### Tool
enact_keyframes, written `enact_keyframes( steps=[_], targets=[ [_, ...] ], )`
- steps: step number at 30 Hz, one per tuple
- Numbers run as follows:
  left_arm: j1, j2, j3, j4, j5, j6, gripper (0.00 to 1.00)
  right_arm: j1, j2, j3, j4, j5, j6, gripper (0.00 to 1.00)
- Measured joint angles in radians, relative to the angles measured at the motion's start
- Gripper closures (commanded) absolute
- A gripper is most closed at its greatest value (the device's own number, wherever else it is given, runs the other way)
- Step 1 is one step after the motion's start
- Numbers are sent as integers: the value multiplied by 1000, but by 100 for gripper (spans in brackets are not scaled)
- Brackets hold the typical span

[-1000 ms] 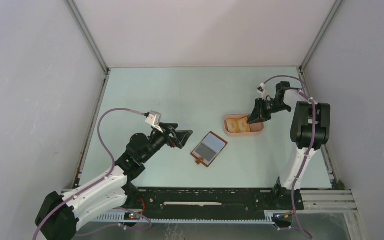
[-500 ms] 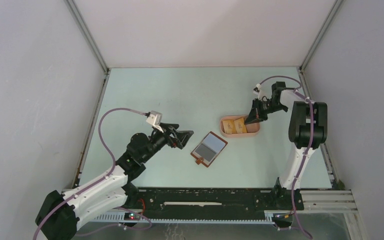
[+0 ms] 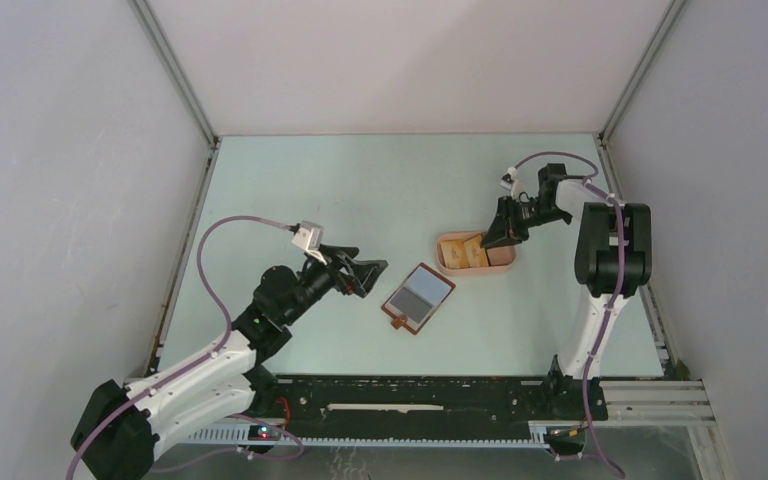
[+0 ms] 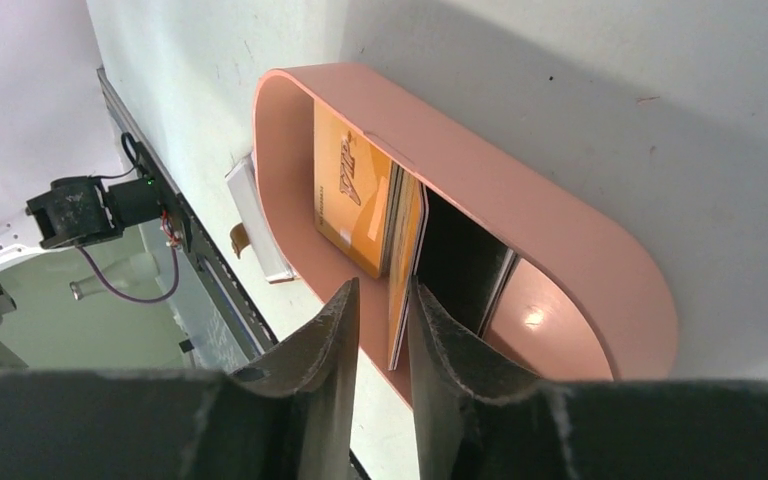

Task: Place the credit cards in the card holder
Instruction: Move the card holder to the center of the board.

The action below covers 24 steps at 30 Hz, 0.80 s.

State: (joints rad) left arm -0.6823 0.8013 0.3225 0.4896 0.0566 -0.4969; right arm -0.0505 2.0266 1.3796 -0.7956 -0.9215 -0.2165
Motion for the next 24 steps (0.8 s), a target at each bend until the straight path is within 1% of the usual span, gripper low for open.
enact_keyframes(
  steps=[3, 4, 6, 8, 11, 16, 20, 24],
  targets=[
    [0, 6, 0, 1, 0, -1, 1, 13, 3, 0, 1, 12, 0, 67],
    [0, 7, 0, 2, 0, -1, 1, 19, 4, 0, 1, 17, 0, 70],
    [0, 9, 0, 2, 0, -1, 1, 29, 5, 0, 2, 32, 0, 81],
    [0, 10, 0, 2, 1, -1, 1, 38, 5, 0, 5, 49, 3, 88],
    [0, 11, 0, 3, 2, -1, 1, 41, 6, 1, 9, 61, 12, 91],
    [0, 14, 0, 3, 3, -2, 1, 40, 6, 1, 11, 34, 17, 89],
    [0, 17, 0, 3, 3, -2, 1, 41, 6, 1, 10, -27, 16, 79],
    [0, 18, 0, 3, 3, -2, 1, 53, 6, 1, 9, -60, 14, 71]
  ],
)
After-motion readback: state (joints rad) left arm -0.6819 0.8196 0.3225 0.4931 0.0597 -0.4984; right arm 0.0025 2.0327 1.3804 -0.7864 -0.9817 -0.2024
